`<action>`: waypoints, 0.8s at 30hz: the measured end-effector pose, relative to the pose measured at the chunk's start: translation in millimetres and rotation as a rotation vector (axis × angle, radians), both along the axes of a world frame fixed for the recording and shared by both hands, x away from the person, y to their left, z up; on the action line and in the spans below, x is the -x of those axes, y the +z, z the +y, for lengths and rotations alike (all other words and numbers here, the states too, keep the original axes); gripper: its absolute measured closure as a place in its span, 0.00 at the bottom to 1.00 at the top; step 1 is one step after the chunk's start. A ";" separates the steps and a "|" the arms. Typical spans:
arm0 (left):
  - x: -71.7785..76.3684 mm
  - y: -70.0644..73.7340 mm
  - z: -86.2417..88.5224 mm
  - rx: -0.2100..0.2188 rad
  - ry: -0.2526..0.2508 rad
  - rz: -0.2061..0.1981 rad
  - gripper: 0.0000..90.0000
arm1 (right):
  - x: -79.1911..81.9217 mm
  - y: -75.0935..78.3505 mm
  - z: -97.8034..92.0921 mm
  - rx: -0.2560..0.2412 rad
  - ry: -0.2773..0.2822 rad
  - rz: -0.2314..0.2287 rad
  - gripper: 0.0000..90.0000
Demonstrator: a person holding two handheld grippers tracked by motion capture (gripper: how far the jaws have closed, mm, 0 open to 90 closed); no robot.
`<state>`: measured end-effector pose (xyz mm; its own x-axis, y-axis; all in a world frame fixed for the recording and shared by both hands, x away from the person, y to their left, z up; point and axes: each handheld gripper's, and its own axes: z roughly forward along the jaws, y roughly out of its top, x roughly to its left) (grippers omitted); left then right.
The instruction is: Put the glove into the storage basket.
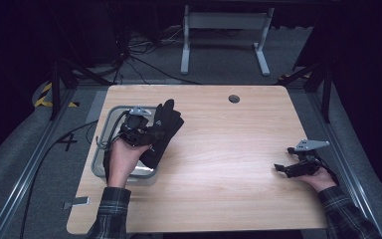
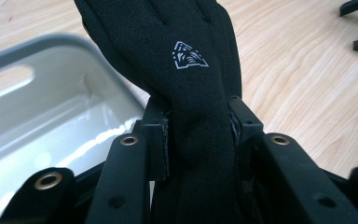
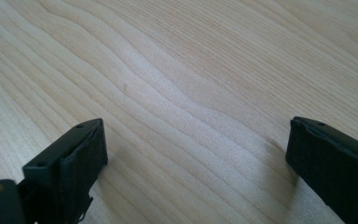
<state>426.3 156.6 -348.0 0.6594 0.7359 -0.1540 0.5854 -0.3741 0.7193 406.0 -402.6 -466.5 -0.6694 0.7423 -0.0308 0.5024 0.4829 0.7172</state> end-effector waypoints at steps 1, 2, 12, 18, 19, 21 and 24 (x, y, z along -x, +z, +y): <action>-0.4 -2.3 4.1 0.004 0.010 0.006 0.74 | 0.0 0.0 0.0 0.000 0.000 0.001 0.06; -0.7 -3.8 7.7 0.006 0.018 0.006 0.74 | 0.0 0.0 0.0 0.000 0.000 0.000 0.06; -6.6 -21.8 35.7 -0.008 0.072 0.034 0.74 | 0.0 0.0 0.0 0.000 0.000 0.000 0.06; -11.6 -32.1 46.0 -0.008 0.100 0.056 0.74 | -0.1 0.0 -0.1 -0.001 0.000 0.001 0.06; -13.3 -35.0 48.7 -0.011 0.103 0.065 0.74 | -0.1 0.0 -0.1 -0.003 0.001 0.001 0.06; -15.8 -39.1 51.9 -0.016 0.112 0.077 0.74 | -0.1 0.0 -0.1 -0.001 0.000 0.001 0.06; -18.8 -46.2 54.3 -0.038 0.121 0.101 0.73 | -0.1 0.0 -0.1 -0.002 0.001 0.001 0.06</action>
<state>445.1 210.9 -394.2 0.5482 0.8155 -0.1857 0.6962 -0.3219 0.6416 406.1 -402.8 -466.5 -0.6700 0.7418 -0.0281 0.5030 0.4815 0.7177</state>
